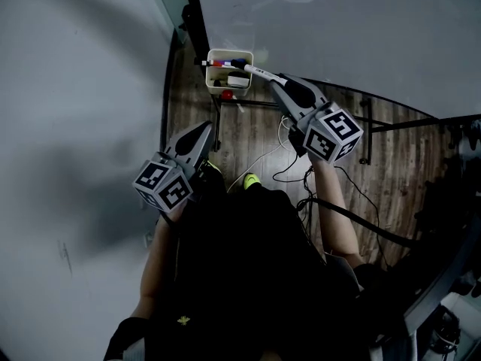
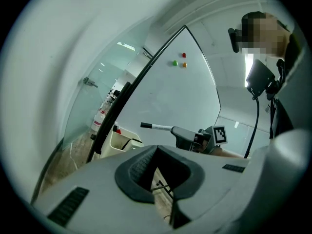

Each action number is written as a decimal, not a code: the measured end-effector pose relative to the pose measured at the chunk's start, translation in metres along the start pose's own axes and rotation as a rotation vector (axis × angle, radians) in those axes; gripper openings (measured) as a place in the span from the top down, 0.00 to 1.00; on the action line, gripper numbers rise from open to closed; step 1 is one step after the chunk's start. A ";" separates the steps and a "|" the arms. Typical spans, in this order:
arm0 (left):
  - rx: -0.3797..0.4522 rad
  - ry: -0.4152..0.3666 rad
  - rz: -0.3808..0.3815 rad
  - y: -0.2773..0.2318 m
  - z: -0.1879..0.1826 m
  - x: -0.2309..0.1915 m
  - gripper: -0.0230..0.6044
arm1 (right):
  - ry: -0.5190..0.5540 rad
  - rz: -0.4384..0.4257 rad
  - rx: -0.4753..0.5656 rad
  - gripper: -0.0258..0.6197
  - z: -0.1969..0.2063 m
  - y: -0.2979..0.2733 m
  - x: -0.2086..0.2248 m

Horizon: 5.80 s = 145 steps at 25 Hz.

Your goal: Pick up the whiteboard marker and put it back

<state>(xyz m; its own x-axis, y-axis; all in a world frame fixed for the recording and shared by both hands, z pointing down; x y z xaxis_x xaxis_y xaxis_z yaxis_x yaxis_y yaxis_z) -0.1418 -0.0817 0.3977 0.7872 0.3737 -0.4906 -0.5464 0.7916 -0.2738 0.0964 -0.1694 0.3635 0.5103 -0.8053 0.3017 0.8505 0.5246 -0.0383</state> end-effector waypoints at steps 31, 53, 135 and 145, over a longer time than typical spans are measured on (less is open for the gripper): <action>-0.044 0.021 -0.093 0.020 0.003 -0.037 0.91 | -0.095 0.027 -0.069 0.84 0.043 -0.045 0.042; -0.060 0.035 -0.125 0.029 0.005 -0.049 0.91 | -0.166 0.066 -0.094 0.83 0.066 -0.054 0.062; -0.009 -0.080 -0.017 0.168 0.070 0.068 0.91 | 0.006 -0.125 -0.196 0.98 0.108 0.108 -0.190; 0.032 -0.094 0.058 0.255 0.085 0.085 0.91 | 0.054 -0.139 -0.148 0.98 0.110 0.110 -0.313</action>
<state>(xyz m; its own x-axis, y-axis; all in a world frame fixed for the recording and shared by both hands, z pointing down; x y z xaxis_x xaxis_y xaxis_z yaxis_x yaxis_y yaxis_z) -0.1903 0.1933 0.3568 0.7787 0.4619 -0.4247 -0.5836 0.7817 -0.2200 0.0163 0.1707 0.3700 0.3891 -0.8831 0.2622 0.9208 0.3640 -0.1403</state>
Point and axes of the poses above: the fingertips, and each gripper's own axes: y backward along the fingers, x to its right, z out of its underside, the point moved 7 cm from there along y, backward along the fingers, and after that the axes turned 11 degrees about -z, right-handed, at the moved point
